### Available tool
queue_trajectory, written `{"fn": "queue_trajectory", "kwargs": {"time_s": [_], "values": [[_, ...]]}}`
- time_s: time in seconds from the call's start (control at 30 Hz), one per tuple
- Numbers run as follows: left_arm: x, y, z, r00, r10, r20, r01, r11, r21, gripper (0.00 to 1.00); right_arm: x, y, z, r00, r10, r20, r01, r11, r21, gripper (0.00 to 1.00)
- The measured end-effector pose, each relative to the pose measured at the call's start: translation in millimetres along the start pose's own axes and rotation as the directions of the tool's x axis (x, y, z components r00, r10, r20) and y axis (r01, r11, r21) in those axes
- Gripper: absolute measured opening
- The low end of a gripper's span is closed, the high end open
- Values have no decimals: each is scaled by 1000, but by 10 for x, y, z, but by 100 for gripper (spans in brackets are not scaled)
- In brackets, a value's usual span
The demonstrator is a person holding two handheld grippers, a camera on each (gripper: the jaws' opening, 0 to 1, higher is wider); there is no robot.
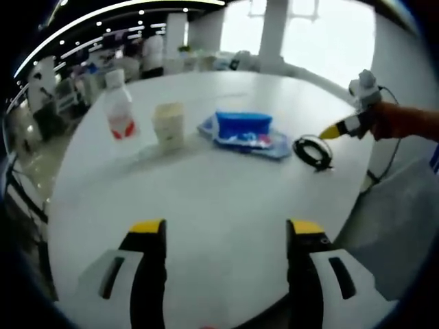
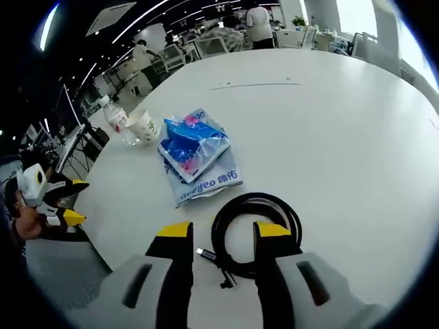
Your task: Arrange the tabletop items into an orderly group along one side of the table until the central work area is clear of visible clutter.
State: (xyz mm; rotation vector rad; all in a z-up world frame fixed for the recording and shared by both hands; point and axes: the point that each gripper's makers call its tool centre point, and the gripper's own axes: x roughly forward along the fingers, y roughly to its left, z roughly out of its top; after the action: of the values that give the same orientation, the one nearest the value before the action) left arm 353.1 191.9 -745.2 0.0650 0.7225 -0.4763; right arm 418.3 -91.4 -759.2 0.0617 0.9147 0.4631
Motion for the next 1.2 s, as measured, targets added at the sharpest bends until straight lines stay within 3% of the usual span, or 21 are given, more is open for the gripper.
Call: {"fn": "queue_trajectory", "kwargs": {"time_s": [0.2,0.47,0.57,0.63,0.77,1.07,1.2], "values": [[9,-44,-14,1000,-12,-8,13,1000,17,68,111,213,66,1000,24,13,-24,1000,-12,33],[0,-37,-19,1000,-13,-6,13,1000,6,68,348,346,311,998,40,39,-40,999,10,33],[-1,-34,-15,1000,-13,-4,13,1000,-1,68,439,331,444,998,24,66,-27,999,37,33],[0,-43,-19,1000,-16,-6,15,1000,-3,67,497,361,535,994,30,101,-41,994,104,34],[3,-70,-27,1000,-23,-12,23,1000,2,67,609,287,591,997,-13,81,7,997,73,36],[16,-81,-51,999,-25,-22,25,1000,12,67,829,316,634,998,-9,55,3,995,103,36],[20,-96,-59,999,-29,-27,30,999,17,68,947,305,629,999,-27,17,26,999,48,35]]}}
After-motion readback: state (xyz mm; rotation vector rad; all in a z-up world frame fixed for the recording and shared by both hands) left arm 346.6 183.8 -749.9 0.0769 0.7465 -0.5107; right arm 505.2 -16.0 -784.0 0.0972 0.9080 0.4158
